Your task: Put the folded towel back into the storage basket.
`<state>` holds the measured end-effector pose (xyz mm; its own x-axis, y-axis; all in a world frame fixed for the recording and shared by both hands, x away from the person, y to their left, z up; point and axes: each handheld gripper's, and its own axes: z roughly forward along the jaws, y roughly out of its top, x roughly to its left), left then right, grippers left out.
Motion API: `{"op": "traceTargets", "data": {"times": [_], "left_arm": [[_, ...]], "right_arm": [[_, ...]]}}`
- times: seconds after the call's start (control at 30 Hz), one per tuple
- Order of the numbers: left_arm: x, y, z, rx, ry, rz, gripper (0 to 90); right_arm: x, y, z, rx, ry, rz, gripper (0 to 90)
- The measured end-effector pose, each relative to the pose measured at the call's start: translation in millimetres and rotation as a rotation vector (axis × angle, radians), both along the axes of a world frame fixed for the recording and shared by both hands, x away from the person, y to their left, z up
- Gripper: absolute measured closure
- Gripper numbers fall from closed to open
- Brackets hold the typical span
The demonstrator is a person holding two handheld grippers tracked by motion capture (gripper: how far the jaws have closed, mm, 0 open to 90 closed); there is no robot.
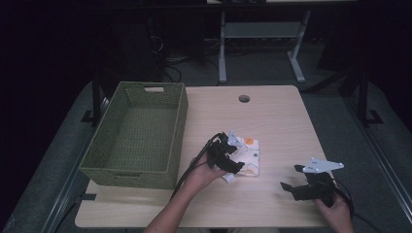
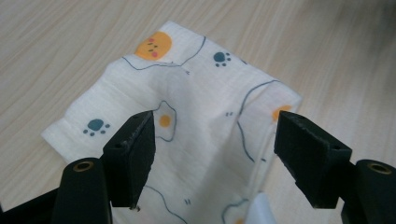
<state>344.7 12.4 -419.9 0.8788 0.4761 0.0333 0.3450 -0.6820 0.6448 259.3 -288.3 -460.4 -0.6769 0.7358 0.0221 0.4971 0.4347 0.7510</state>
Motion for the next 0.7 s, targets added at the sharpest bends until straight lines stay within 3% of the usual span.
{"op": "traceTargets", "data": {"times": [0.1,0.7], "left_arm": [[8.8,-5.2,-3.4,0.032,0.014,-0.008,30.6],[37.7,-27.3,-26.6,0.103,0.068,0.032,34.7]], "right_arm": [[0.1,0.5,0.0,0.003,0.002,-0.002,14.1],[0.7,0.2,-0.1,0.006,0.005,0.008,14.1]]}}
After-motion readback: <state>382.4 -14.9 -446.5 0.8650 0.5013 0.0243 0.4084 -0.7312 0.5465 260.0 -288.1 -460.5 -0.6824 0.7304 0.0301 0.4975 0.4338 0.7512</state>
